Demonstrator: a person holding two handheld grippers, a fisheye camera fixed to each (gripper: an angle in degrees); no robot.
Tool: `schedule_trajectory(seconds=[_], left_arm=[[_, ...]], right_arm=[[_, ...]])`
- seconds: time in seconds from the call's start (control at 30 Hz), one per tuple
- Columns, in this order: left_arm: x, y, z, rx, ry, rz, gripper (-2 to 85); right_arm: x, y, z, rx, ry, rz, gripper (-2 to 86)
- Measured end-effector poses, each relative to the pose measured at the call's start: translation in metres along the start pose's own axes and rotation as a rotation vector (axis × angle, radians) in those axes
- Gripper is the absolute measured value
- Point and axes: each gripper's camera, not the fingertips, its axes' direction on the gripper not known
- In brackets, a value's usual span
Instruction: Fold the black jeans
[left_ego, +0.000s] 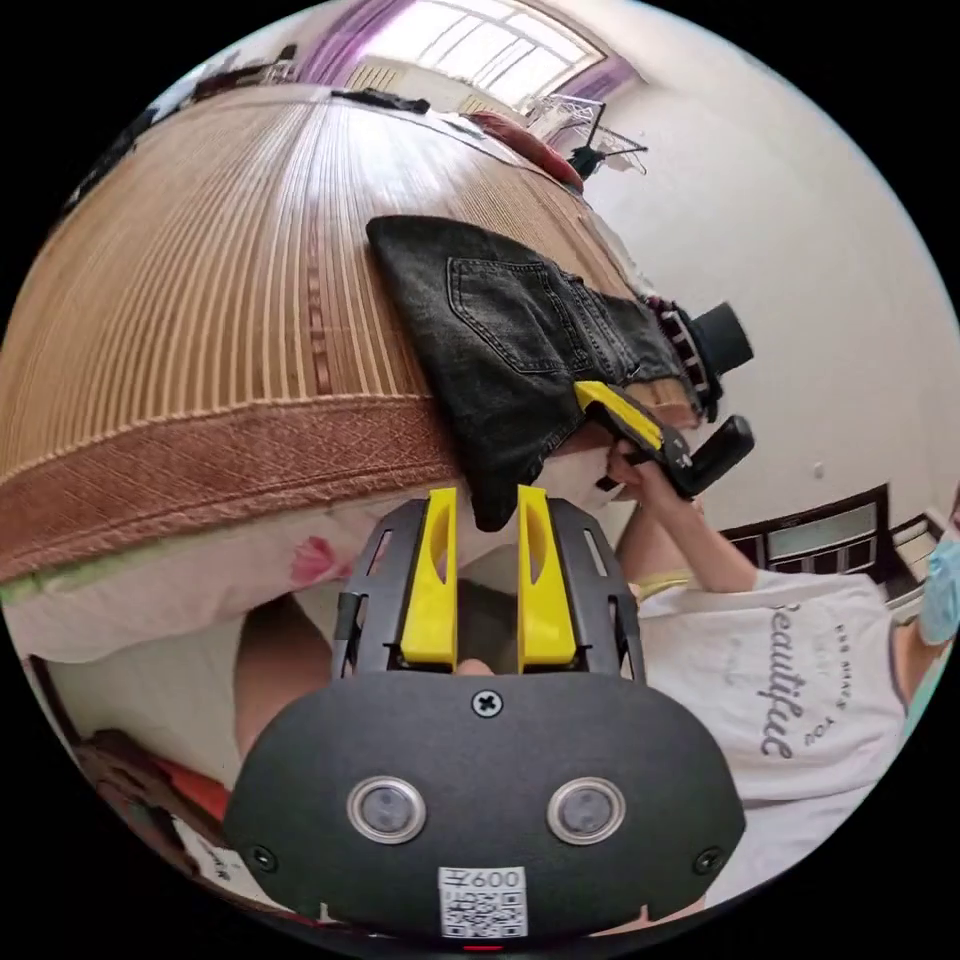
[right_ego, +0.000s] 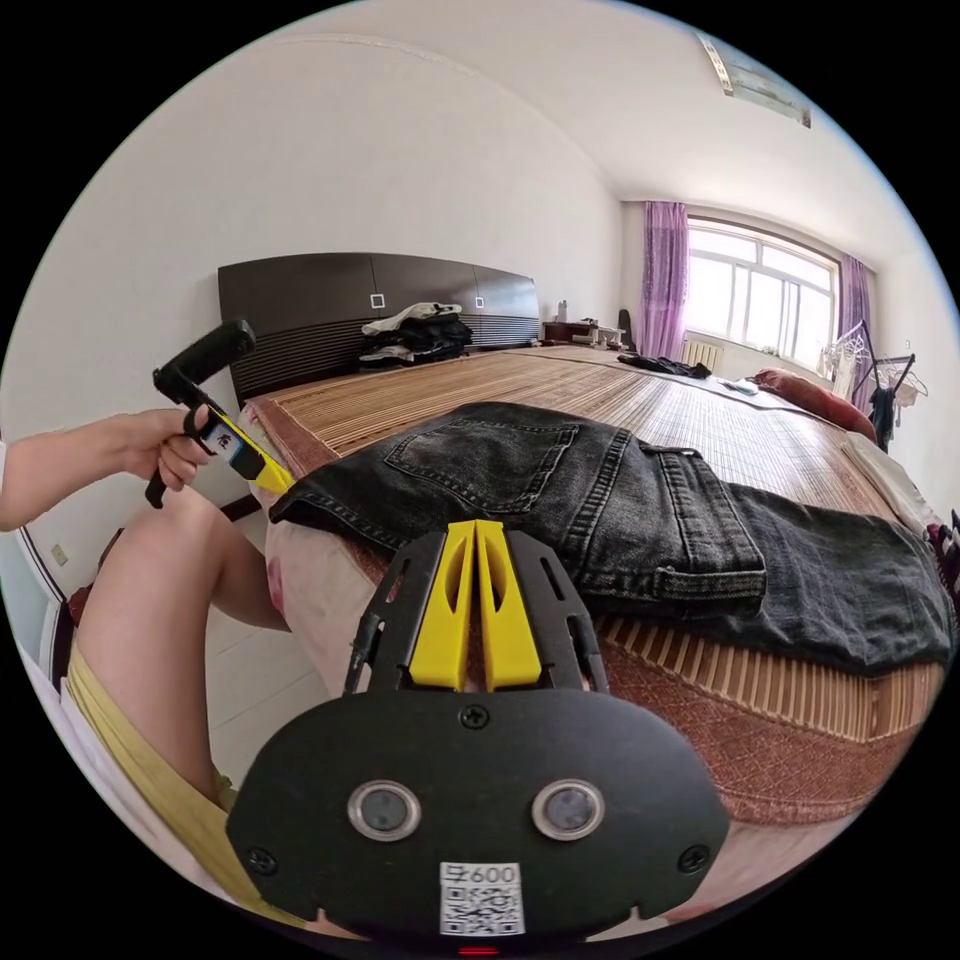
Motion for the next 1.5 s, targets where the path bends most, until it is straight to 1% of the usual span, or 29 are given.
schedule_trajectory(seconds=[0.03,0.13,0.2,0.33,0.4,0.5,0.6,0.7,0.8,1.03,1.17,1.23,1.3,1.37,1.43,1.5], left_arm=[[-0.018,-0.008,-0.008,-0.02,0.065,-0.042,8.2],[-0.042,-0.019,-0.033,-0.018,0.135,-0.077,7.3],[-0.055,-0.023,-0.064,0.006,0.198,-0.079,5.5],[-0.063,-0.022,-0.12,0.065,0.246,-0.088,3.8],[-0.062,-0.024,-0.139,0.066,0.25,-0.089,3.6],[-0.054,-0.031,-0.166,0.013,0.219,-0.047,3.6],[-0.051,-0.037,-0.189,-0.027,0.223,-0.061,3.5],[-0.051,-0.032,-0.209,-0.027,0.253,-0.118,3.4],[-0.041,-0.021,-0.23,0.0,0.283,-0.121,3.2],[-0.004,0.004,-0.271,-0.023,0.274,-0.137,2.0],[0.037,0.019,-0.282,-0.143,0.281,-0.061,1.0],[0.064,0.033,-0.299,-0.073,0.242,-0.051,0.8],[0.086,0.038,-0.306,-0.013,0.22,-0.026,0.7],[0.11,0.038,-0.306,0.059,0.186,0.001,0.7],[0.14,0.033,-0.292,0.15,0.146,0.035,0.7],[0.161,0.025,-0.271,0.191,0.14,0.067,0.7]], right_arm=[[0.004,0.003,-0.002,0.002,-0.006,0.008,-0.8],[0.012,0.01,-0.007,0.007,-0.012,0.015,-0.8],[0.015,0.014,-0.009,0.008,-0.01,0.013,-0.8],[0.025,0.023,-0.016,0.006,-0.005,0.008,-0.8],[0.029,0.025,-0.018,-0.003,-0.004,0.007,-0.8],[0.037,0.032,-0.024,-0.009,-0.006,-0.005,-0.8],[0.047,0.037,-0.029,-0.014,-0.018,0.005,-0.8],[0.055,0.044,-0.036,-0.011,-0.012,0.003,-0.8],[0.06,0.05,-0.042,-0.007,0.01,-0.017,-0.8],[0.083,0.063,-0.057,-0.001,0.006,-0.009,-0.8],[0.093,0.069,-0.066,0.01,0.028,-0.021,-0.8],[0.1,0.071,-0.07,0.019,0.024,-0.009,-0.8],[0.114,0.071,-0.075,0.018,-0.021,0.068,-0.8],[0.146,0.069,-0.085,-0.006,-0.15,0.249,-0.8],[0.164,0.064,-0.094,-0.08,-0.191,0.276,-0.8],[0.176,0.062,-0.105,-0.119,-0.159,0.261,-0.8]])
